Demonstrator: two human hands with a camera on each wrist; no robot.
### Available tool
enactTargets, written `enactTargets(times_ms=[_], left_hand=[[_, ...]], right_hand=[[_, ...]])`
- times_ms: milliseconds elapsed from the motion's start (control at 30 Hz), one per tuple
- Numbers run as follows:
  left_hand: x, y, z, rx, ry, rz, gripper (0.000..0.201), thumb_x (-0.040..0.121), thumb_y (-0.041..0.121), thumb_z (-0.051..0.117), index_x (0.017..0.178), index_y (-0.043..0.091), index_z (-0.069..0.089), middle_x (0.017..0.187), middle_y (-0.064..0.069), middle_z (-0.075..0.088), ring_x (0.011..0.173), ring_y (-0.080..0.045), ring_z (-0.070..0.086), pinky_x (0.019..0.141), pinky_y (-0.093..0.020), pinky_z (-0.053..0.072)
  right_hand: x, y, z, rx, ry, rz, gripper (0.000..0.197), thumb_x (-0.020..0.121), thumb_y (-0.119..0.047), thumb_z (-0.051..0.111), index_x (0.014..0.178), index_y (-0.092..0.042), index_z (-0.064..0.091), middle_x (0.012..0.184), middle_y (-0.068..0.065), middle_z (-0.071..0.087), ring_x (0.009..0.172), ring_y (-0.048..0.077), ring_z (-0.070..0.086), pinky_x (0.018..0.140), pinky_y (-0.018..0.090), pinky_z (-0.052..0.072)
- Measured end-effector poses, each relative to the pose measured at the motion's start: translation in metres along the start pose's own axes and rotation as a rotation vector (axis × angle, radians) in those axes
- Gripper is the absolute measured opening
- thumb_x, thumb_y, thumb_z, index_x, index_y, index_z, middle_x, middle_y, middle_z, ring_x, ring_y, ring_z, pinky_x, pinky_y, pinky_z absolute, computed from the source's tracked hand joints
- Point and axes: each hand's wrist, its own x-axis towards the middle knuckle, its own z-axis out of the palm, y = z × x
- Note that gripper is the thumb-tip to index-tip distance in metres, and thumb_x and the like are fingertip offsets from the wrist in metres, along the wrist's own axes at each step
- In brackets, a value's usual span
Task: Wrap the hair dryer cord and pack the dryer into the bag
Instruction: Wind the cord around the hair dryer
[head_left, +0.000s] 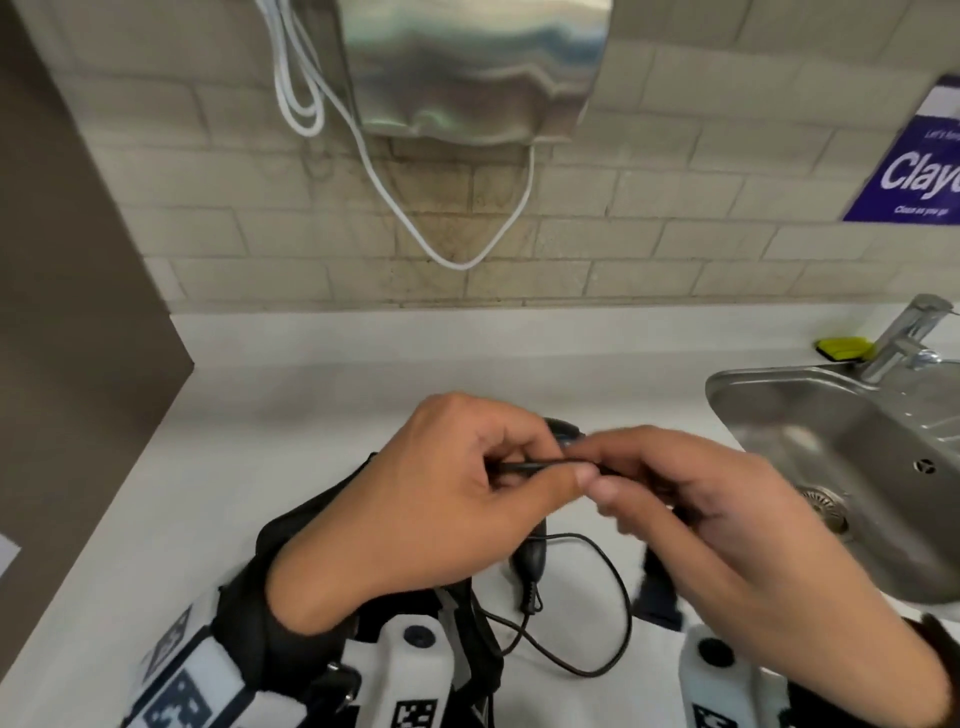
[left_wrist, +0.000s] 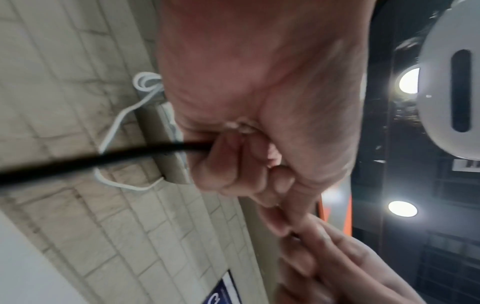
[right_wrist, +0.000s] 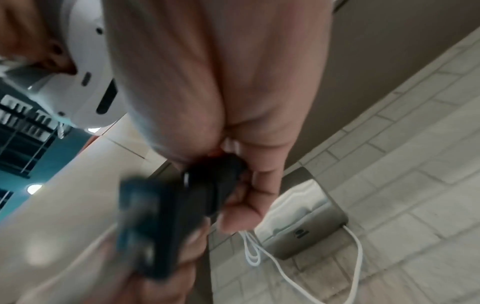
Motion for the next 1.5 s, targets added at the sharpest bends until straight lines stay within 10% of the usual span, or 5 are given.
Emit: enactTargets(times_ms=[367,567,767,1167,1500], left_hand=[[-0.053,-0.095,-0.032,-0.115,-0.296,-0.218,0.030,0.090,0.051,0.055,0.072,0.028,0.061,0.065,0.007,0.060,0.060,-0.003,0.052,0.062,-0.016,0.041],[-0.049,-0.087,-0.040,-0.354,-0.146,-0.200,0.040,0.094,0.046,0.051,0.084,0.011,0.067,0.057,-0.001,0.040,0.050,-0.015,0.039,0.052,-0.029,0.041],[-0.015,-0.029,-0.041,-0.358,-0.022,-0.045,0.031,0.095,0.034,0.049,0.078,0.014,0.066,0.049,0.010,0.042,0.040,-0.007,0.037,0.042,-0.017,0.034],[0.026,0.037,-0.028,-0.063,-0.100,0.142,0.030,0.099,0.027,0.055,0.074,0.015,0.068,0.048,0.005,0.051,0.043,-0.010,0.043,0.046,-0.026,0.037],[-0.041,-0.086,-0.021,-0.097,-0.453,-0.171,0.036,0.090,0.054,0.052,0.065,0.030,0.051,0.056,0.008,0.049,0.051,-0.010,0.046,0.054,-0.027,0.038]], right_hand=[[-0.065,0.138,-0.078,-0.099,0.453,0.380,0.037,0.085,-0.072,0.043,0.102,-0.044,0.061,0.093,-0.016,0.065,0.089,0.022,0.064,0.082,0.041,0.054],[-0.087,0.175,-0.035,-0.219,0.111,0.611,0.011,0.093,-0.024,0.061,0.086,-0.030,0.067,0.074,-0.014,0.069,0.046,0.013,0.061,0.031,0.018,0.045],[-0.082,0.167,0.034,-0.046,-0.220,0.501,0.036,0.091,-0.006,0.059,0.089,-0.041,0.061,0.078,-0.021,0.073,0.074,0.000,0.070,0.068,0.008,0.050],[0.021,-0.004,-0.020,0.625,0.033,-0.050,0.038,0.081,-0.043,0.067,0.104,-0.013,0.069,0.073,0.000,0.067,0.060,0.019,0.058,0.059,0.023,0.051],[0.002,0.081,-0.075,0.550,0.451,0.323,0.020,0.100,-0.026,0.047,0.092,-0.016,0.062,0.056,-0.009,0.055,0.041,0.002,0.052,0.040,0.008,0.045]])
